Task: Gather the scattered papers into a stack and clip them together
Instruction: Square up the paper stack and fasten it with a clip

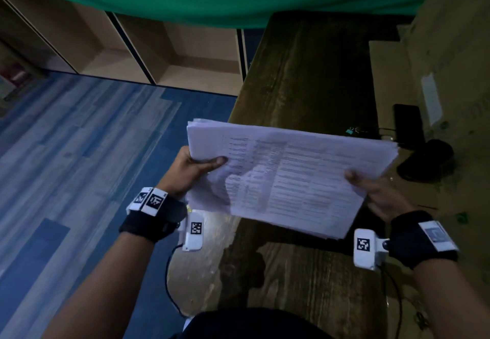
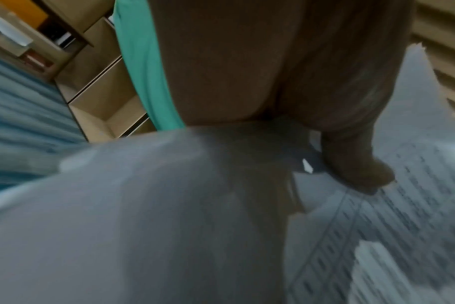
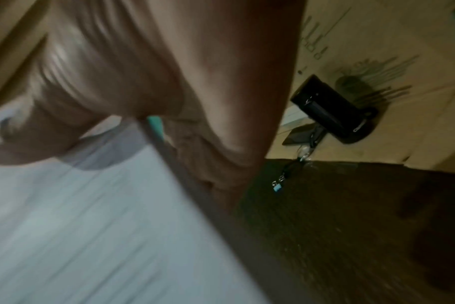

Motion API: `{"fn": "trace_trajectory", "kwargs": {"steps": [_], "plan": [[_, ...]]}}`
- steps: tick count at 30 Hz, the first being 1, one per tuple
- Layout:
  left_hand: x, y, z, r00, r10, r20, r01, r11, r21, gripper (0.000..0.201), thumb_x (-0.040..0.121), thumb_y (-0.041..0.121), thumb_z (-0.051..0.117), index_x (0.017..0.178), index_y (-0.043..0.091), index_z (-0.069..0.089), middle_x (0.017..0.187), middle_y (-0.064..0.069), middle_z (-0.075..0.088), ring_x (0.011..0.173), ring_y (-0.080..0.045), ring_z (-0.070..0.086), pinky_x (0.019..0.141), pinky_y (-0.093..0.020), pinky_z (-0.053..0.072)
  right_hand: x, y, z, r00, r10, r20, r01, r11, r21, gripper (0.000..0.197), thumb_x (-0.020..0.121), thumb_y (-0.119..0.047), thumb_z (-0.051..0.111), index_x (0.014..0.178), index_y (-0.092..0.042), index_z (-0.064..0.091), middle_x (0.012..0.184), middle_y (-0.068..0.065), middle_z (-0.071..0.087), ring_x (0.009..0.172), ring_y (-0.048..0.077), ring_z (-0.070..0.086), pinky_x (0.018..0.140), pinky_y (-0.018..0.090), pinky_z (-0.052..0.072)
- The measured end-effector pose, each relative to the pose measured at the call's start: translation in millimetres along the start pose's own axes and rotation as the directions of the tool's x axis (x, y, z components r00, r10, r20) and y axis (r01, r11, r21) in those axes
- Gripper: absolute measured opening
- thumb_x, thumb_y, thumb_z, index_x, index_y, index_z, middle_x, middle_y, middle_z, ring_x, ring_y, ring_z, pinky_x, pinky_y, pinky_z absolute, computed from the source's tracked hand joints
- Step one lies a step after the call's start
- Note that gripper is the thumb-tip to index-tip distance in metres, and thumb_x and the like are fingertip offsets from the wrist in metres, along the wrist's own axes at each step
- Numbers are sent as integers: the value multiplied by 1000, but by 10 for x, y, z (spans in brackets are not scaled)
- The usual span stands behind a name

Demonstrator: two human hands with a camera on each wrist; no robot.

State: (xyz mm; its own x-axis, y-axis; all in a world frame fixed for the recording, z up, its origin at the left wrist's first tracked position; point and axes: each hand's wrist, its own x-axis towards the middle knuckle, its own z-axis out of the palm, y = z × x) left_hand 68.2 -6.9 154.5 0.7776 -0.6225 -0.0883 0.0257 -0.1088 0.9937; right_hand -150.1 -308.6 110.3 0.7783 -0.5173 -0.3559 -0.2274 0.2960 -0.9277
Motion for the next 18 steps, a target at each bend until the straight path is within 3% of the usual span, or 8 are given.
{"fn": "trace_trajectory", "kwargs": {"steps": [3, 5, 7, 8, 10, 12, 15, 18], "plan": [[67, -115, 108, 999, 25, -44, -23, 999, 36, 27, 84, -7, 69, 92, 17, 77, 84, 12, 79, 81, -1, 70, 76, -18, 55, 32, -30, 88, 989, -103, -102, 106, 994, 22, 90, 39, -58, 90, 115, -18, 64, 116, -1, 70, 104, 12, 67, 87, 31, 57], [115, -166, 183, 997, 33, -76, -30, 999, 41, 23, 85, -5, 70, 101, 12, 71, 88, 10, 78, 85, -1, 71, 79, -21, 56, 49, -74, 136, 975, -158, -157, 145, 985, -90, 64, 49, -62, 83, 101, -30, 64, 109, -10, 68, 93, -3, 67, 78, 18, 54], [178, -258, 257, 991, 23, -132, -23, 1000, 3, 29, 85, -2, 71, 108, 16, 68, 101, 3, 76, 94, -7, 72, 84, -25, 58, 81, -39, 165, 964, -161, -212, 126, 978, -169, 40, 67, -52, 77, 96, -31, 60, 102, -7, 65, 79, -10, 64, 67, 11, 49], [194, -325, 297, 985, 33, -172, -31, 999, 17, 28, 86, -2, 71, 105, 19, 69, 100, 1, 74, 93, -9, 72, 85, -28, 58, 98, 29, 162, 956, -157, -247, 113, 977, -182, 42, 71, -48, 76, 103, -25, 61, 104, -3, 65, 81, -6, 65, 69, 14, 50], [201, -540, 371, 972, 34, -231, -11, 995, 102, 25, 86, -3, 68, 99, 18, 71, 93, -2, 73, 86, -12, 70, 87, -41, 57, 121, 206, 162, 938, -105, -329, 32, 975, -221, 66, 67, -51, 78, 119, -15, 59, 113, 2, 64, 100, 12, 64, 86, 30, 52], [127, -755, 467, 970, -69, -232, 101, 987, 127, 18, 87, -1, 68, 101, 11, 71, 88, 3, 74, 82, -10, 69, 90, -46, 55, 107, 391, 160, 930, -78, -360, -19, 966, -258, 59, 70, -43, 80, 118, -14, 60, 115, 5, 64, 109, 24, 61, 96, 40, 48], [51, -858, 570, 969, -147, -196, 159, 986, 50, 21, 86, -1, 71, 99, 15, 74, 79, 11, 78, 80, -4, 72, 86, -38, 54, 50, 506, 178, 931, -28, -365, -59, 973, -224, 59, 69, -31, 84, 120, -10, 61, 114, 6, 66, 107, 25, 63, 93, 39, 49], [83, -716, 623, 967, -123, -224, 121, 992, -22, 24, 80, 30, 80, 101, 18, 76, 95, -6, 79, 96, -22, 74, 86, -42, 58, -3, 385, 220, 933, -85, -351, 39, 990, -136, 30, 74, -27, 80, 99, -21, 66, 97, -5, 68, 92, 15, 66, 82, 37, 52]]}}
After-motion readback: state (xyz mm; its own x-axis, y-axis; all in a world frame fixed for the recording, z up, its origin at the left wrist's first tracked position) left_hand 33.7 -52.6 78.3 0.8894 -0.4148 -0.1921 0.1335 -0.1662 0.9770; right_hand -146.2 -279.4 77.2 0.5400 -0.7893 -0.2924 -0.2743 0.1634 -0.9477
